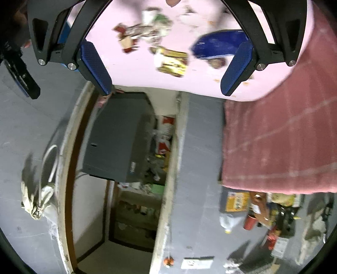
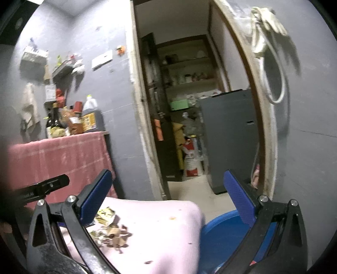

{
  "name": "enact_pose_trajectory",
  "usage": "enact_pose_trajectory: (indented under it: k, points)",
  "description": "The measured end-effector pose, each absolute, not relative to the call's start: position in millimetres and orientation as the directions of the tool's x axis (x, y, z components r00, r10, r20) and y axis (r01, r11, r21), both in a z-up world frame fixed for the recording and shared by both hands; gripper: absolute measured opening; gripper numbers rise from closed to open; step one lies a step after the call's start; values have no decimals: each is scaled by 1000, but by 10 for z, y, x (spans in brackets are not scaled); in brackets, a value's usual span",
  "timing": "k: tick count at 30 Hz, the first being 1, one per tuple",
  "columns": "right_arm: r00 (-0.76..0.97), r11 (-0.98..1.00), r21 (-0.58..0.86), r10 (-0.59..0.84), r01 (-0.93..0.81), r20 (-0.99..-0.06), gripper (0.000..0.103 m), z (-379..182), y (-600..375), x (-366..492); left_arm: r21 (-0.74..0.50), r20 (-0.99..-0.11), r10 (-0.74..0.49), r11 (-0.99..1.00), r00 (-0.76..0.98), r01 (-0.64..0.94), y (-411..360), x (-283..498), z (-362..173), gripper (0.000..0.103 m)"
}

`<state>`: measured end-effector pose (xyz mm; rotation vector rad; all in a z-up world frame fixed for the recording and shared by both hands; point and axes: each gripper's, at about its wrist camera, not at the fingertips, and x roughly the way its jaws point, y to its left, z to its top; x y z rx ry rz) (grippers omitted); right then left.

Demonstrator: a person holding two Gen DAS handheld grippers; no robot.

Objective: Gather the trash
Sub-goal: 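Move both empty grippers back over the table, then lower the left gripper onto the blue snack bag and close it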

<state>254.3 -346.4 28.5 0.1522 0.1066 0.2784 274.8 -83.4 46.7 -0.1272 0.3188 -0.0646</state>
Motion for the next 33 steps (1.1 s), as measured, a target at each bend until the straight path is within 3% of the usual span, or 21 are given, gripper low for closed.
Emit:
enact_pose_trajectory:
  k: [17, 24, 33]
  points:
    - [898, 923, 108, 385, -370, -211, 103, 122, -2939, 2729, -92, -382, 35, 993, 924, -76, -330, 2471, 93, 101]
    - [874, 916, 104, 400, -386, -277, 103, 36, -2878, 2831, -81, -513, 34, 993, 858, -88, -134, 2652, -86, 101]
    - [806, 899, 155, 436, -410, -400, 102, -92, -2796, 3039, -83, -611, 15, 993, 791, -83, 42, 2883, -245, 101]
